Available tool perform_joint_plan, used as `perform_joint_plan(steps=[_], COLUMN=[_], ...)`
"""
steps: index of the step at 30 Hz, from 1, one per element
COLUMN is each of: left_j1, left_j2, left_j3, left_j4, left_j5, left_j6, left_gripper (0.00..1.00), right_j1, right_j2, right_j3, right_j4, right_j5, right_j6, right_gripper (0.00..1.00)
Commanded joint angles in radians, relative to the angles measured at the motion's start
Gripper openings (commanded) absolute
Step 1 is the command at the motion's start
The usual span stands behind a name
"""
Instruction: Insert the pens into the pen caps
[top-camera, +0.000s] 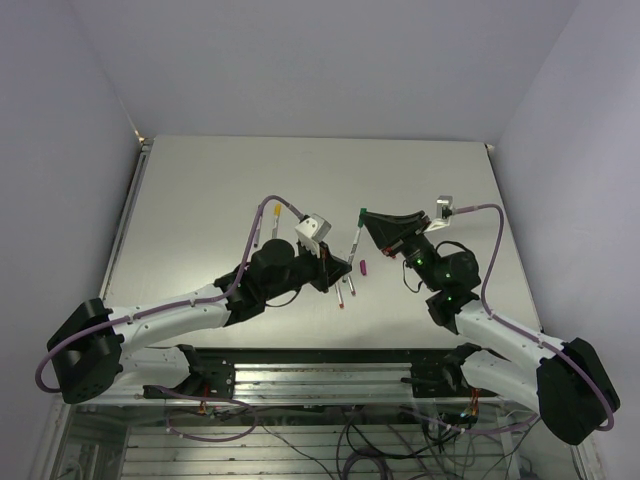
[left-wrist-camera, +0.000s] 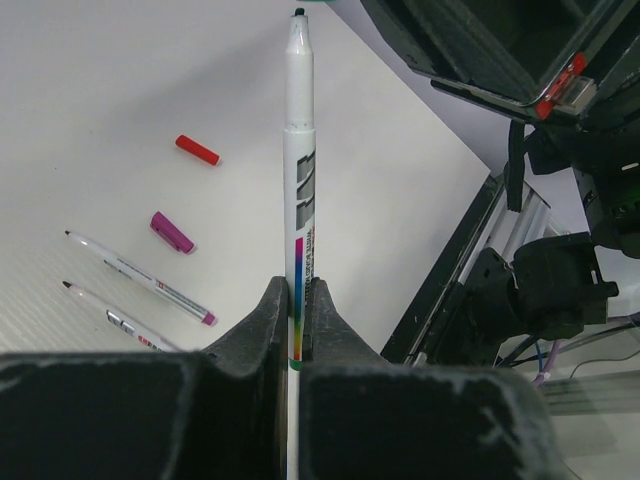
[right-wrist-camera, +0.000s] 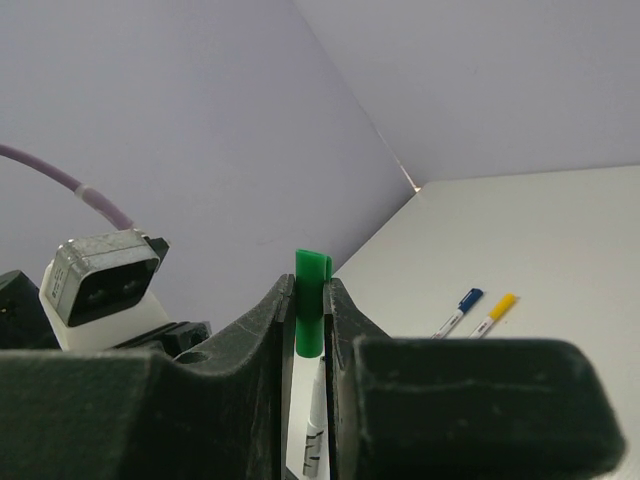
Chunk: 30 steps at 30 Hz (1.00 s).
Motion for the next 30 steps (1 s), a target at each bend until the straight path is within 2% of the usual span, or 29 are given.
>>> perform_joint_plan(steps=[1,30], left_j1=[-0.006,-0.006], left_j2=[-0.012,-0.037], left_j3=[0.027,-0.023], left_j4=[0.050,0.052], left_j5=[0.020,0.045], left_j6=[-0.007,-0.031], left_gripper=[0.07,0.07], right_j1=[-0.002,0.001], right_j2=[-0.018,0.008], right_j3=[-0.017,-0.010], right_j4=[0.007,0.021], right_j5=[0.002,-0.002], right_j6=[-0.024,-0.037], right_gripper=[0.00,0.00])
